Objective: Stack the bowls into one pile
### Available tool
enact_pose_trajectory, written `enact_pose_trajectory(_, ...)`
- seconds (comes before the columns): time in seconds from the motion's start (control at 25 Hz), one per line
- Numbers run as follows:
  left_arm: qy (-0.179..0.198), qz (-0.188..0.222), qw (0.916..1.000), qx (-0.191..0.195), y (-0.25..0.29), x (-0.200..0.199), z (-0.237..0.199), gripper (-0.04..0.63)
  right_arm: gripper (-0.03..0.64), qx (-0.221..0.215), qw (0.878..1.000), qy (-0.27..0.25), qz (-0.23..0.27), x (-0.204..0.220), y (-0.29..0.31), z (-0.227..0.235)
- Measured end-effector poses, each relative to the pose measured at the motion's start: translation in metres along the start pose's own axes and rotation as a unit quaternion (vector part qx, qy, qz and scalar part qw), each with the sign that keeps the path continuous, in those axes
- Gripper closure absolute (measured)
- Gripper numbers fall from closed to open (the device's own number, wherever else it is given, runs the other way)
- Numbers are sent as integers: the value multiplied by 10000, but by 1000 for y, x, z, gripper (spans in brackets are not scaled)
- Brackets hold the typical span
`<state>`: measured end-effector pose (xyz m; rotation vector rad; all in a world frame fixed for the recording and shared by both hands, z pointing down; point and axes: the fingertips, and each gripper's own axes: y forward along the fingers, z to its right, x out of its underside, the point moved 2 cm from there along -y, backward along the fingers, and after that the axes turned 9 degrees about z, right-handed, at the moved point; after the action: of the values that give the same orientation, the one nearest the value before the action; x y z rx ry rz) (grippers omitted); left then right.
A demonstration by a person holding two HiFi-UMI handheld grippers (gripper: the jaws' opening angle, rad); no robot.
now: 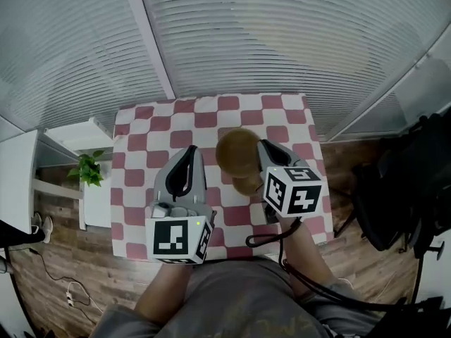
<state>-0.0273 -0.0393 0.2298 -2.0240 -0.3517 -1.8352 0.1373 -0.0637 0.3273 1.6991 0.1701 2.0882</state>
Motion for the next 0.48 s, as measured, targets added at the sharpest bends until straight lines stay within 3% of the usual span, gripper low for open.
enact_pose_trajectory(0.24, -5, 27, 9993, 364, 4, 2, 40, 595, 577, 331, 9993, 147, 124, 4, -36, 36)
enact_pose_trajectory(0.48, 6, -47, 9990, 455, 3, 5, 54, 595, 577, 379, 9990, 246, 45, 16, -45, 45)
